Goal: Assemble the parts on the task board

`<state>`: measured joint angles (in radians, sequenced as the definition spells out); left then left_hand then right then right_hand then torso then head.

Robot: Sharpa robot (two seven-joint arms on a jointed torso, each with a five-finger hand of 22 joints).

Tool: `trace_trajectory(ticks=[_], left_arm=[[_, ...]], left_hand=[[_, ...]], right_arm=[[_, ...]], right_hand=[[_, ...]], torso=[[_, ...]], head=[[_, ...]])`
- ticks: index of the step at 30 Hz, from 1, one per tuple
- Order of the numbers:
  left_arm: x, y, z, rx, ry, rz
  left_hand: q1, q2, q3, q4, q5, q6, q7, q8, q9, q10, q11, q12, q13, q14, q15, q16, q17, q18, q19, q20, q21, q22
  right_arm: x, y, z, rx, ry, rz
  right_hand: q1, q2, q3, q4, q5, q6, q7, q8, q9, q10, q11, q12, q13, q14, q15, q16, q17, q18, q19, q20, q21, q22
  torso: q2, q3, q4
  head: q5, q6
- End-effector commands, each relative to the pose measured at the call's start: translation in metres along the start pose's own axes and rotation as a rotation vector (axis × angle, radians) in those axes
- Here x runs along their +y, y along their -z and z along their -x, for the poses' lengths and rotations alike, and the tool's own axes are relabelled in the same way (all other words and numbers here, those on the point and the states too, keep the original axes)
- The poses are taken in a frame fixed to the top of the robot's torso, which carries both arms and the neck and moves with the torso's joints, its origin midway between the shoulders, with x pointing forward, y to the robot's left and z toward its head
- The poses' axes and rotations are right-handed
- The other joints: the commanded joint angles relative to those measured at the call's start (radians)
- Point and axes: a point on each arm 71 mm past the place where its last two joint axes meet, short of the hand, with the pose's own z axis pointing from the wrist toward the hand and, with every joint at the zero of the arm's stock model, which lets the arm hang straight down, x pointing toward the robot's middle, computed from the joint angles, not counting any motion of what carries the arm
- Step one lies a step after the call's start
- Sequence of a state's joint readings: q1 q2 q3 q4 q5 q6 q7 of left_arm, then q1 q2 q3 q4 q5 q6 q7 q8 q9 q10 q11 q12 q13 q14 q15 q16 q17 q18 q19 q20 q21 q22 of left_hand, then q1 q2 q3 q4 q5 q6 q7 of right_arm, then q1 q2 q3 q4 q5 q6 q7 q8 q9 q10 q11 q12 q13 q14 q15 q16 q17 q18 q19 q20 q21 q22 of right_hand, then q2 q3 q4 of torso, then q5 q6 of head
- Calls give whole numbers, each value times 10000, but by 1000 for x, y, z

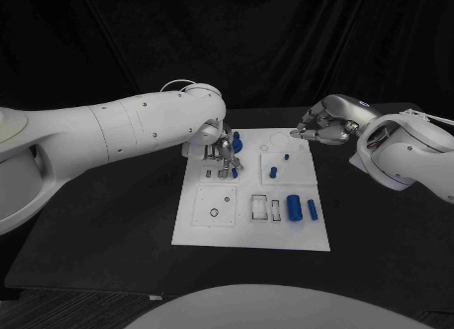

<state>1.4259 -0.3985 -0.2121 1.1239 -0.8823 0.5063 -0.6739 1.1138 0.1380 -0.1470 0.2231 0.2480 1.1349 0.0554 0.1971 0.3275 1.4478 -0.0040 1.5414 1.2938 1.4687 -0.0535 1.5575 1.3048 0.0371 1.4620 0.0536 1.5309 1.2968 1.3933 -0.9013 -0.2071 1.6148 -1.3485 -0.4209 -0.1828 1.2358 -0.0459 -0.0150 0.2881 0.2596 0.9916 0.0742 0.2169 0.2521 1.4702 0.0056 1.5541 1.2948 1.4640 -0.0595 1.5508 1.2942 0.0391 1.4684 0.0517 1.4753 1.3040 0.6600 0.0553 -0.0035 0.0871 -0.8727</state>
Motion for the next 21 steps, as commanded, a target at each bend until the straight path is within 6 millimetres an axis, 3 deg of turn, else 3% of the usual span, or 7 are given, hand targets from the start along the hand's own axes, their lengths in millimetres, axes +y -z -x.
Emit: trace_trajectory(ticks=[1, 21], left_arm=[[-4, -1, -1, -73, 115, -353], [-8, -4, 1, -121, 157, -421]], left_hand=[[3, -170, 520, -229, 253, 331, -65, -130, -70, 1230, -149, 294, 2770, 1021, -123, 133, 2660, -108, 358, -49, -102, 1829], [45, -234, 909, -429, 521, 426, -100, -288, -30, 1230, -201, 294, 2770, 1021, -188, 133, 2660, -85, 306, -117, -177, 1747]], right_arm=[[-1, 0, -2, 91, 16, -106], [-2, -3, -5, 261, 72, -161]], right_hand=[[220, 83, 107, -28, 203, 43, 120, 133, 143, 1006, 40, 167, 2760, 1068, 65, 200, 2766, -129, 513, 37, -27, 2323], [222, 91, 103, -24, 203, 45, 122, 135, 146, 1006, 43, 167, 2760, 1068, 67, 200, 2766, -123, 501, 40, -50, 2315]], torso=[[2, 5, -17], [-14, 21, -18]], head=[[34, 1], [82, 1]])
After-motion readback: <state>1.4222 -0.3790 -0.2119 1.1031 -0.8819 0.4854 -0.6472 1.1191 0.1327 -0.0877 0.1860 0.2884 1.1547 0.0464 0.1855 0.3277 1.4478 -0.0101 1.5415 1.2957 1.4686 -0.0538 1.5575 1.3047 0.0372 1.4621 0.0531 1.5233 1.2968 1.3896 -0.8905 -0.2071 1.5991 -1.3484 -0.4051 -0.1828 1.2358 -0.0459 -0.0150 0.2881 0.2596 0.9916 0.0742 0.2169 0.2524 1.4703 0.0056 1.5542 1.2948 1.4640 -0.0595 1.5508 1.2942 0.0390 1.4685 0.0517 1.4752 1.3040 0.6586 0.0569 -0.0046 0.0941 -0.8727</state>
